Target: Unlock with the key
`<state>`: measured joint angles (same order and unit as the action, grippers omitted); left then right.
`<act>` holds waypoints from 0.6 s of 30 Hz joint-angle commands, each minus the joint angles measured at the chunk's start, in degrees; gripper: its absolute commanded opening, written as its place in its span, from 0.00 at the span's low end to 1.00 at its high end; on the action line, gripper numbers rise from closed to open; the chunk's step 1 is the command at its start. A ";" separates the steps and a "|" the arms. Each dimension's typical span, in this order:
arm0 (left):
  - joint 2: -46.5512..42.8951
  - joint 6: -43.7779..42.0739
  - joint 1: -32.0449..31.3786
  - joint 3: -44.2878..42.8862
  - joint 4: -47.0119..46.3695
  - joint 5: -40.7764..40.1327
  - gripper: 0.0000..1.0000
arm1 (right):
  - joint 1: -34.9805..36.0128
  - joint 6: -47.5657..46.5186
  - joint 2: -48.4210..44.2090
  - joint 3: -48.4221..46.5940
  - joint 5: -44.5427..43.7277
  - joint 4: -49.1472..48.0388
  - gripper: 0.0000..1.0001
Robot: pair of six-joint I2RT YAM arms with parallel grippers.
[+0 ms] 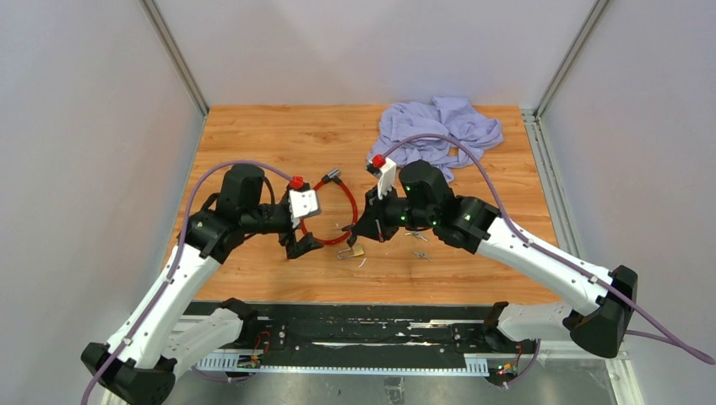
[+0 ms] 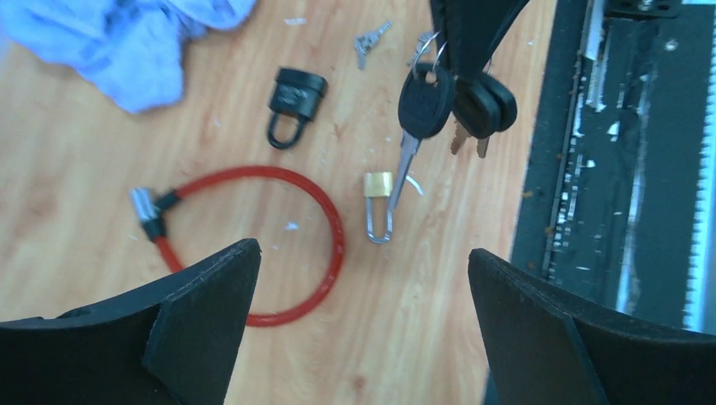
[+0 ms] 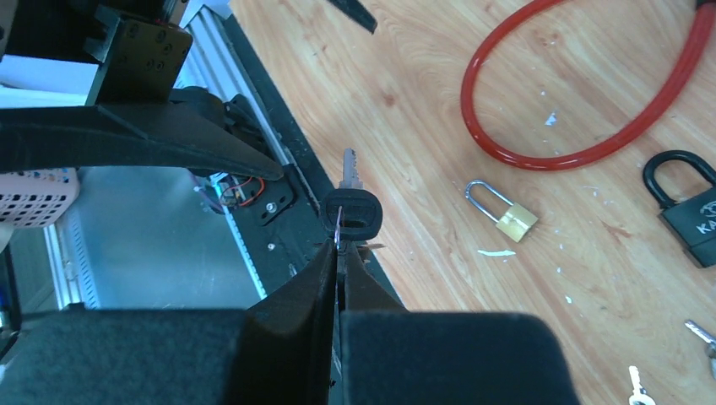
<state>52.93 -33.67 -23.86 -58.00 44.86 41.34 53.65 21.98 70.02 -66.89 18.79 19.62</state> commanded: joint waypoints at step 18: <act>-15.04 -10.84 -11.03 11.46 -20.58 -10.37 0.88 | 0.94 5.29 1.50 -3.51 7.83 -4.53 0.01</act>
<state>38.87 -44.69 -33.65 -47.68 30.85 33.34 53.65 25.69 71.18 -68.01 24.77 17.56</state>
